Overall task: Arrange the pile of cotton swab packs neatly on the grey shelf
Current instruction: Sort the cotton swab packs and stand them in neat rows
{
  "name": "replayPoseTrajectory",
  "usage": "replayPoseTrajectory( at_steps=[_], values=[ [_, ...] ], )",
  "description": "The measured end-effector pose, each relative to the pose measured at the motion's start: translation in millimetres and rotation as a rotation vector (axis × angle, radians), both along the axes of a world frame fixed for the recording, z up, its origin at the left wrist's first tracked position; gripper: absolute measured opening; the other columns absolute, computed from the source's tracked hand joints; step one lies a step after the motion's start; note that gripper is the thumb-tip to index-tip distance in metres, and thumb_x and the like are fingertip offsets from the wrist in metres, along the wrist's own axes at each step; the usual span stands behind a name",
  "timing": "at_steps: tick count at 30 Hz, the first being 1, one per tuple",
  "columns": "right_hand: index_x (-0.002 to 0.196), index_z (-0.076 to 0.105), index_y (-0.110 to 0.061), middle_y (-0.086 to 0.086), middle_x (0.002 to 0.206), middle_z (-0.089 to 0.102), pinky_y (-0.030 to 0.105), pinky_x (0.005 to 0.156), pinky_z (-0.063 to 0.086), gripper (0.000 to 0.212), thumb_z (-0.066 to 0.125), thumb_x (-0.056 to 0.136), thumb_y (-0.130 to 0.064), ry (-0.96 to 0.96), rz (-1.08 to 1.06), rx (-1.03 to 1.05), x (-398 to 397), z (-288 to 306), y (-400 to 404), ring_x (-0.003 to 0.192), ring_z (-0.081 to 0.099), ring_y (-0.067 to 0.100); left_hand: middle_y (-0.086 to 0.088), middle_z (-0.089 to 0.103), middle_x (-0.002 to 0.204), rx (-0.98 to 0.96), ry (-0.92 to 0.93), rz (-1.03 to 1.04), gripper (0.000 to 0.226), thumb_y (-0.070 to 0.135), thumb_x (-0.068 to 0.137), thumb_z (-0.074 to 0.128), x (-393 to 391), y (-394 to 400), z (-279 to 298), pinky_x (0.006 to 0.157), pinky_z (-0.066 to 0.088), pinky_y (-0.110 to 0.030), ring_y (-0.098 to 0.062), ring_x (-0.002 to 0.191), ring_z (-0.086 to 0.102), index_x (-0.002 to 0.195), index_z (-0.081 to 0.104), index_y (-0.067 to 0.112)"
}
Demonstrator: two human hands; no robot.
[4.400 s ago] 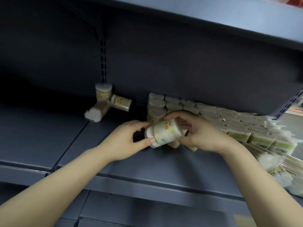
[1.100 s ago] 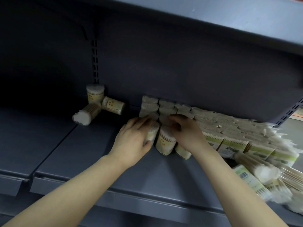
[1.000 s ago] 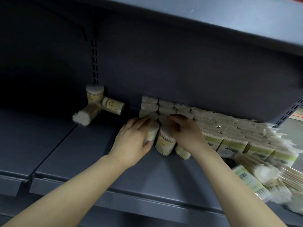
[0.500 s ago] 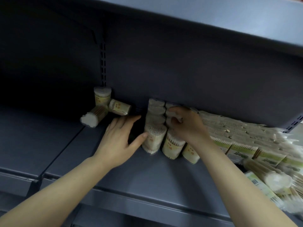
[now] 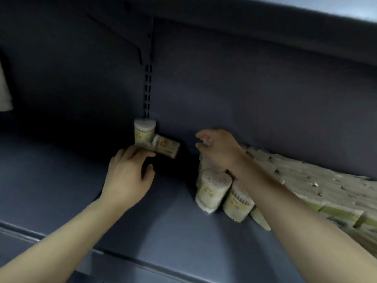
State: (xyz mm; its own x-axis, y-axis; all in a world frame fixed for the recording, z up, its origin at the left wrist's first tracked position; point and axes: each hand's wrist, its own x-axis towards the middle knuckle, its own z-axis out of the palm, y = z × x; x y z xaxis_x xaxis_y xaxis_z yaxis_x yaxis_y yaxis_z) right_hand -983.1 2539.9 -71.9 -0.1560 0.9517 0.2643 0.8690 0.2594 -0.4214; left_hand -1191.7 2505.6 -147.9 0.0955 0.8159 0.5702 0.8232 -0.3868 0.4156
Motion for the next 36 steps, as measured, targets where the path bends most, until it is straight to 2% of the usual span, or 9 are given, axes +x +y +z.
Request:
replayPoseTrajectory(
  at_steps=[4,7,9,12,17,27,30,34,36],
  values=[
    [0.125,0.056,-0.011,0.006,0.127,0.057,0.030,0.100,0.040,0.040,0.060,0.087,-0.025,-0.025,0.039,-0.071,-11,-3,22,0.115,0.053,0.019,-0.016,0.062,0.097,0.011,-0.032,0.068,0.026,0.014,0.076,0.057,-8,13,-1,0.070,0.046,-0.045,-0.041,0.083,0.056,0.099,0.067,0.009],
    [0.127,0.053,-0.011,0.007,0.129,0.054,0.032,0.100,0.040,0.043,0.061,0.087,-0.028,-0.105,0.061,-0.125,-22,-5,39,0.117,0.051,0.021,-0.017,0.062,0.100,-0.030,-0.043,0.097,0.033,0.001,0.070,0.070,-9,22,-3,0.072,0.044,-0.045,-0.043,0.086,0.054,0.102,0.067,0.007],
    [0.128,0.052,-0.012,0.008,0.129,0.054,0.032,0.099,0.042,0.047,0.062,0.086,-0.030,-0.207,0.064,-0.164,-29,-8,49,0.117,0.052,0.023,-0.017,0.062,0.105,-0.053,-0.027,0.099,0.038,0.002,0.071,0.069,-10,27,-5,0.075,0.045,-0.045,-0.042,0.090,0.054,0.108,0.066,0.007],
    [0.118,0.057,-0.011,0.008,0.118,0.059,0.029,0.088,0.046,0.043,0.063,0.083,-0.036,-0.357,0.070,-0.180,-37,-15,63,0.108,0.056,0.026,-0.012,0.060,0.117,-0.112,0.006,0.085,0.043,0.009,0.076,0.065,-12,35,-9,0.084,0.045,-0.044,-0.036,0.102,0.054,0.119,0.062,0.012],
    [0.112,0.061,-0.010,0.010,0.109,0.063,0.030,0.081,0.049,0.043,0.065,0.080,-0.038,-0.512,0.079,-0.210,-46,-23,76,0.099,0.059,0.027,-0.009,0.058,0.121,-0.101,0.025,0.096,0.045,0.008,0.076,0.063,-11,40,-11,0.087,0.045,-0.045,-0.033,0.103,0.055,0.121,0.061,0.013],
    [0.109,0.057,-0.008,0.009,0.109,0.059,0.025,0.070,0.041,0.047,0.071,0.076,-0.037,-0.494,0.072,-0.250,-53,-19,72,0.090,0.055,0.021,-0.005,0.052,0.127,-0.093,0.047,0.109,0.048,0.007,0.079,0.058,-14,35,-7,0.085,0.043,-0.039,-0.032,0.103,0.048,0.126,0.058,0.018],
    [0.112,0.054,-0.008,0.008,0.109,0.057,0.026,0.073,0.044,0.049,0.072,0.075,-0.034,-0.478,0.090,-0.278,-56,-16,67,0.089,0.053,0.019,-0.005,0.051,0.127,-0.102,0.082,0.130,0.047,0.009,0.080,0.058,-14,32,-6,0.085,0.043,-0.037,-0.030,0.105,0.048,0.126,0.057,0.020],
    [0.105,0.057,-0.008,0.005,0.095,0.055,0.026,0.069,0.043,0.043,0.073,0.073,-0.031,-0.520,0.093,-0.275,-60,-16,61,0.083,0.053,0.019,-0.013,0.060,0.112,-0.090,0.074,0.118,0.043,0.004,0.069,0.069,-15,28,-9,0.073,0.048,-0.042,-0.037,0.092,0.055,0.112,0.067,0.013],
    [0.103,0.058,-0.008,0.006,0.097,0.058,0.026,0.068,0.043,0.042,0.074,0.071,-0.030,-0.538,0.087,-0.230,-59,-15,58,0.081,0.052,0.020,-0.016,0.062,0.107,-0.072,0.088,0.106,0.042,0.001,0.063,0.073,-14,26,-11,0.069,0.048,-0.044,-0.040,0.085,0.057,0.104,0.069,0.011]
  ],
)
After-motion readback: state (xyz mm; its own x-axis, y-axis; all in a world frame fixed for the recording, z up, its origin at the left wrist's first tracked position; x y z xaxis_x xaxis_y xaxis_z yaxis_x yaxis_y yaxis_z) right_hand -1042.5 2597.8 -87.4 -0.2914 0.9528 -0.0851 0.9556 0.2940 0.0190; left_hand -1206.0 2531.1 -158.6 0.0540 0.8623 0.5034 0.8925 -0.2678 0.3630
